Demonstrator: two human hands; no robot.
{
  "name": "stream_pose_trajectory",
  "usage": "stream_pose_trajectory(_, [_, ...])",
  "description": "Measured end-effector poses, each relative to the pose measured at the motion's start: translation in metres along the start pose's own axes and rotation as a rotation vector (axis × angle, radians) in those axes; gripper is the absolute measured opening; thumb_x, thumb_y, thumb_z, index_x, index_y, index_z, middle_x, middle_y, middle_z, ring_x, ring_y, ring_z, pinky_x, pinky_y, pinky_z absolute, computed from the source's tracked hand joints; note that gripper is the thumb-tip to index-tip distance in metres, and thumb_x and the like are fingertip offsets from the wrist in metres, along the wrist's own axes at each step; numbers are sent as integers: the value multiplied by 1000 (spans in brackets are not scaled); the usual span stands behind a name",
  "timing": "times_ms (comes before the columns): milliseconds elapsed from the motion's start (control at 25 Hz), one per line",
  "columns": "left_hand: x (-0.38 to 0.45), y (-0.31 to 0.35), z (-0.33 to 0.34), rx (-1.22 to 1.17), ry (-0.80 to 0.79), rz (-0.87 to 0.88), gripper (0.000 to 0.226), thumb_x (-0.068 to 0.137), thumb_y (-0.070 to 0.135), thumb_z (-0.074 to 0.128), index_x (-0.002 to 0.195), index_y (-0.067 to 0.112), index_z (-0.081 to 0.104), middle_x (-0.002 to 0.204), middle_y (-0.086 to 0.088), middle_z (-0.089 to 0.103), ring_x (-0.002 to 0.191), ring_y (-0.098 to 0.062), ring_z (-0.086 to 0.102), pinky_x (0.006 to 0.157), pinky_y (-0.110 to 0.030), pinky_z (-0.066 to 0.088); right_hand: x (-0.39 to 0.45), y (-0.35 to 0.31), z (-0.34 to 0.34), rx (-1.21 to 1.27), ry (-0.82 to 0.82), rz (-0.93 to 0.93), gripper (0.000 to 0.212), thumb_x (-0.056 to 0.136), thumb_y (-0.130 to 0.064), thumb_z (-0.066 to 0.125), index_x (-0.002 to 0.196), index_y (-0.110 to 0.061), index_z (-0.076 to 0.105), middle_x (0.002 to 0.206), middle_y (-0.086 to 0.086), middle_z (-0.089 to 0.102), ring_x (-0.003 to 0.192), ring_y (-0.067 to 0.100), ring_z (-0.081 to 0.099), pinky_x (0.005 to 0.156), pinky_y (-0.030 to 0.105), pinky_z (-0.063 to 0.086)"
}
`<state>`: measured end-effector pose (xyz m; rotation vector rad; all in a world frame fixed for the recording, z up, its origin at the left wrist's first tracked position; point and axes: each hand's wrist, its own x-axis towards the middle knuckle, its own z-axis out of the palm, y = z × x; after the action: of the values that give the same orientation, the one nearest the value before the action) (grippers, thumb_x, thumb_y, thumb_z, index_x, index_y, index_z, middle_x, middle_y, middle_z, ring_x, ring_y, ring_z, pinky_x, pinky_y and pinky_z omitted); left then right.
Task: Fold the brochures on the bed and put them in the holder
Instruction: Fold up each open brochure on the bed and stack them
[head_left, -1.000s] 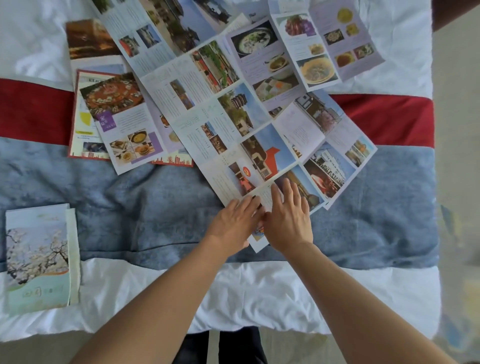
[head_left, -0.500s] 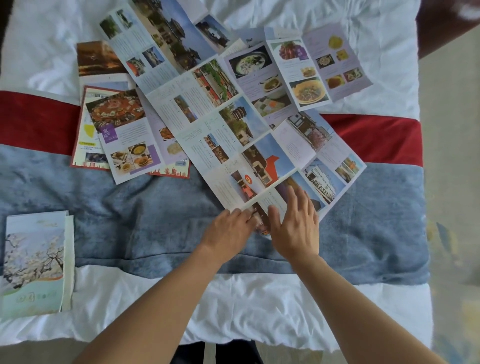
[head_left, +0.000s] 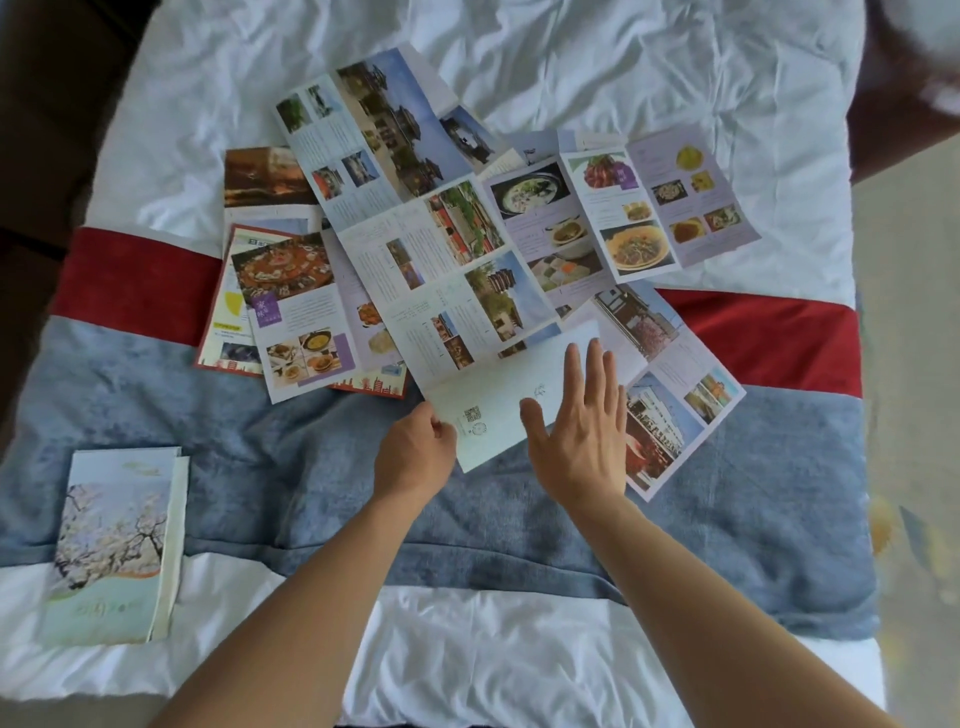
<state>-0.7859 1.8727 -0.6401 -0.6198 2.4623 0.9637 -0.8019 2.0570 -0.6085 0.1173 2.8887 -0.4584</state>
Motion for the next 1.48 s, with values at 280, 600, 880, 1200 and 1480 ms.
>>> stream_pose_trajectory(280, [22,-12,-1,25,4,21,24,90,25,65,107,18,50,112,-4,62,91,-21,60,59,-29,48,6,5,43,-67,-314,25,73,101,-49,44,159,-28,6,169,5,-2,155,28,2,123,48,18])
stream_pose_trajectory(600, [30,1,35,748,-206,668,85,84,52,67,146,12,26,158,-18,14,148,-36,13,116,-48,26,7,4,62,-59,-361,67,72,96,-38,54,158,-22,21,168,8,5,154,27,6,123,44,18])
stream_pose_trajectory(880, [30,8,30,712,-211,631,64,90,30,61,142,9,31,148,-17,30,140,-32,32,100,-45,47,9,3,55,-17,-268,78,77,98,-47,50,159,-22,10,169,8,1,155,25,-3,123,42,7])
stream_pose_trajectory(1200, [50,27,-29,226,-11,512,19,91,17,48,101,12,64,71,-6,66,59,-30,61,49,-32,49,31,-31,28,124,79,47,78,100,-62,30,160,-18,7,169,7,1,155,17,-10,125,42,-1])
stream_pose_trajectory(1480, [74,32,-60,-85,119,165,28,87,9,42,107,13,61,69,-5,57,66,-34,59,46,-32,30,61,-58,22,118,8,28,77,101,-51,40,161,-23,1,169,3,-2,155,21,-9,125,47,2])
